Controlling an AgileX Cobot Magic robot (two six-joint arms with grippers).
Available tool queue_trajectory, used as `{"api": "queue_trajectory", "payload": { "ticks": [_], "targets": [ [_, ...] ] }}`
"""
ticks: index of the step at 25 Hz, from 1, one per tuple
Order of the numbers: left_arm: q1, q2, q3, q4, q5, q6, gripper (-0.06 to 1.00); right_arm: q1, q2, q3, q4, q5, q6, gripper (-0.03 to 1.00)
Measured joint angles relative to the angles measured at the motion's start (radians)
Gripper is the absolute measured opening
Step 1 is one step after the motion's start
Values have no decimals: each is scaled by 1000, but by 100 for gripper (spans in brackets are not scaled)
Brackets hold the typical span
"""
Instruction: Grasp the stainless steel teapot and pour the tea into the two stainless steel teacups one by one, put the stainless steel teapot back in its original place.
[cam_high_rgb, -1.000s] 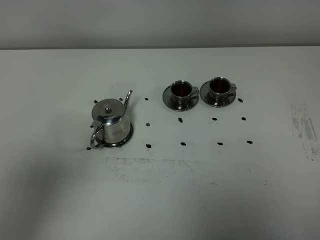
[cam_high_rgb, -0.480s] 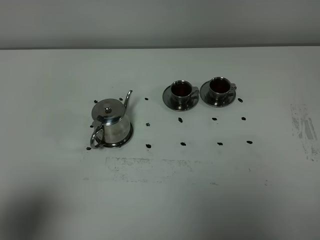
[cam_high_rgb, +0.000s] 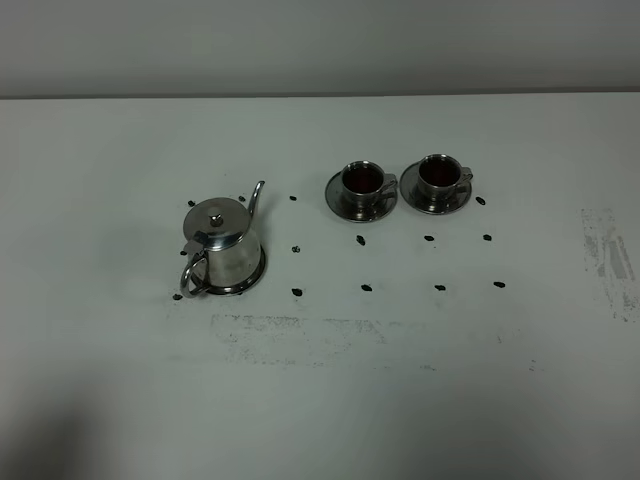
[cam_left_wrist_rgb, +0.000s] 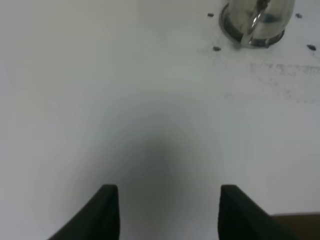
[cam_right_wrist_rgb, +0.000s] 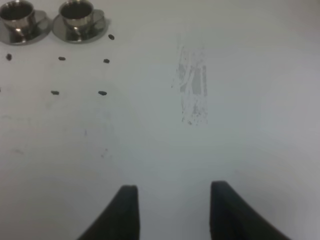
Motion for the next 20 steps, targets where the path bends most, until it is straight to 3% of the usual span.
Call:
{"api": "queue_trajectory", "payload": {
  "ticks": [8, 20],
  "targets": [
    [2, -115, 0, 25, 3, -32, 43, 0, 0, 0, 0, 0, 0, 33],
    [2, -119, 0, 25, 6, -32, 43, 0, 0, 0, 0, 0, -1, 33]
  ]
}}
